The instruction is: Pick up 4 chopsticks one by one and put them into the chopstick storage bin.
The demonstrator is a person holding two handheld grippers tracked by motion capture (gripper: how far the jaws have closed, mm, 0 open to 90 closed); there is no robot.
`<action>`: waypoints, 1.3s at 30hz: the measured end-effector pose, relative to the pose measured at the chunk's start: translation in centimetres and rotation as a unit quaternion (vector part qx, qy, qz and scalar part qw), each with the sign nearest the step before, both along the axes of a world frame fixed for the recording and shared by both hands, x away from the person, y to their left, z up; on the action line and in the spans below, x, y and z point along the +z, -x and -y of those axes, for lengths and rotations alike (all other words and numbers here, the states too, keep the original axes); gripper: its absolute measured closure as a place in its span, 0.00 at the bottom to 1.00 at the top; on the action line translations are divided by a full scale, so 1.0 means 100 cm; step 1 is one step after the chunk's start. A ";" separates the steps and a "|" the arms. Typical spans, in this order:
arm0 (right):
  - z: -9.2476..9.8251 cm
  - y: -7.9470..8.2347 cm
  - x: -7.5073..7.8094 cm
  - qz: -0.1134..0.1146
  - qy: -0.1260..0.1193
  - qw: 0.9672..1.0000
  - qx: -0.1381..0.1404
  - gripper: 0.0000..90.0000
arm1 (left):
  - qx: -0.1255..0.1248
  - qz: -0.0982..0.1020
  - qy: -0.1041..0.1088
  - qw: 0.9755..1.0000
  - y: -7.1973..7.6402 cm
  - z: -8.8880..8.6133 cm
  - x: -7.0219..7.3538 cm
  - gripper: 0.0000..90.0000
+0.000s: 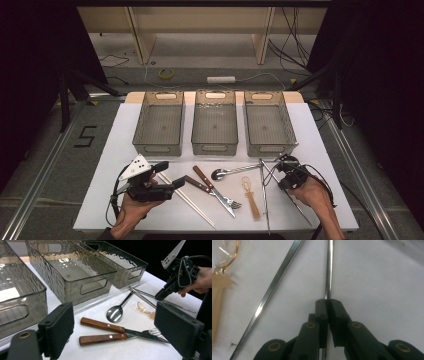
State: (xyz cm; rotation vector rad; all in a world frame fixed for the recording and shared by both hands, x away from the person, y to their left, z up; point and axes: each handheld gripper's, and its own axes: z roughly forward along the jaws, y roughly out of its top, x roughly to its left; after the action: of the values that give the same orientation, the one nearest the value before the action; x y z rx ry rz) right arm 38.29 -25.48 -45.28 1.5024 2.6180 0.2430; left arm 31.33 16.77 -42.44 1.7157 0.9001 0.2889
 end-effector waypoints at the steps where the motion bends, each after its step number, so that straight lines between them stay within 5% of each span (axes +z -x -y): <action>1: 0.000 0.000 0.000 0.000 0.000 1.000 0.000 0.95 | 0.000 0.000 0.000 1.000 0.000 0.000 0.000 0.18; 14: 0.006 0.000 0.003 0.006 0.002 1.000 0.008 0.96 | 0.001 0.001 0.002 1.000 0.000 0.000 0.000 0.17; 21: 0.004 0.005 0.019 0.031 -0.006 0.999 0.026 0.96 | 0.000 0.000 0.002 1.000 0.000 0.000 0.000 0.18; 30: -0.010 0.009 0.035 0.050 -0.031 0.996 0.065 0.96 | 0.000 -0.002 0.002 1.000 -0.001 0.000 0.000 0.17; 39: -0.041 0.016 0.052 0.071 -0.047 0.988 0.130 0.96 | -0.009 -0.006 -0.002 1.000 -0.002 0.003 0.000 0.17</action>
State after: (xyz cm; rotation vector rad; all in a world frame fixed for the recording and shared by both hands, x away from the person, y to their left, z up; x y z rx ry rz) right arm 36.74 -21.37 -40.08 1.1177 2.7129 0.4846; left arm 31.53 16.49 -42.46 1.7293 0.8926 0.2693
